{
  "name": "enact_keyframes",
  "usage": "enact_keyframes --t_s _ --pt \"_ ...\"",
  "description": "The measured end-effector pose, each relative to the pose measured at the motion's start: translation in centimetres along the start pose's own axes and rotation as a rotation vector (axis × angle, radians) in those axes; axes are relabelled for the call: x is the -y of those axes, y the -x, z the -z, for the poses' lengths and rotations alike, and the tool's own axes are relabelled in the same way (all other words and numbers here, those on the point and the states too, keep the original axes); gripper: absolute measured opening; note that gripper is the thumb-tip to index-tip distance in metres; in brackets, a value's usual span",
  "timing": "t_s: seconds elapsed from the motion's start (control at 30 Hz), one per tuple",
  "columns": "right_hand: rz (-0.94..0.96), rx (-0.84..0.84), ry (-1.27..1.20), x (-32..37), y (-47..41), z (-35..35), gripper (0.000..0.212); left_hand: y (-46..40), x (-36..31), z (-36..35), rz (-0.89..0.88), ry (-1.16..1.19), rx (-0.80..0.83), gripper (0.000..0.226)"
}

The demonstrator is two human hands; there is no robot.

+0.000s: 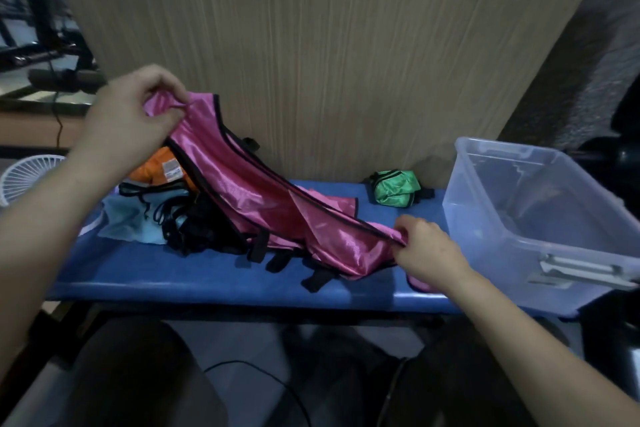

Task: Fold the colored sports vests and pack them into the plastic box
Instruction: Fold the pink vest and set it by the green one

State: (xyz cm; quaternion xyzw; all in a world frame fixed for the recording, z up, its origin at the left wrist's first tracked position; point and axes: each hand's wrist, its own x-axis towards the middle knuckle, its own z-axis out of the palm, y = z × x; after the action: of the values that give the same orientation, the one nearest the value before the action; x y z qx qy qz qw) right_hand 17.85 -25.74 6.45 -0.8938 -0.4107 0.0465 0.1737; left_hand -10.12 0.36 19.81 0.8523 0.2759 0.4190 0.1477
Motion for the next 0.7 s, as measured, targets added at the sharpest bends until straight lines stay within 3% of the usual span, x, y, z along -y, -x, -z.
enact_keyframes --t_s 0.17,0.33,0.47,0.57,0.7 --pt "0.047 -0.103 0.047 0.0 0.4 2.9 0.025 0.4 1.2 0.3 0.036 -0.01 0.009 0.031" --pt "0.144 -0.147 0.248 1.8 1.1 6.3 0.019 0.6 0.6 -0.3 0.046 0.026 0.052 0.022" --pt "0.193 -0.196 0.039 4.1 1.1 7.3 0.027 1.1 -1.1 -1.6 0.025 0.109 0.115 0.025" --pt "0.189 -0.282 -0.218 4.7 0.4 7.4 0.011 1.4 -1.8 -2.8 0.013 0.126 0.201 0.032" --pt "0.234 -0.327 -0.333 5.1 0.2 7.8 0.029 1.3 -2.1 -2.9 0.036 0.034 0.383 0.039"
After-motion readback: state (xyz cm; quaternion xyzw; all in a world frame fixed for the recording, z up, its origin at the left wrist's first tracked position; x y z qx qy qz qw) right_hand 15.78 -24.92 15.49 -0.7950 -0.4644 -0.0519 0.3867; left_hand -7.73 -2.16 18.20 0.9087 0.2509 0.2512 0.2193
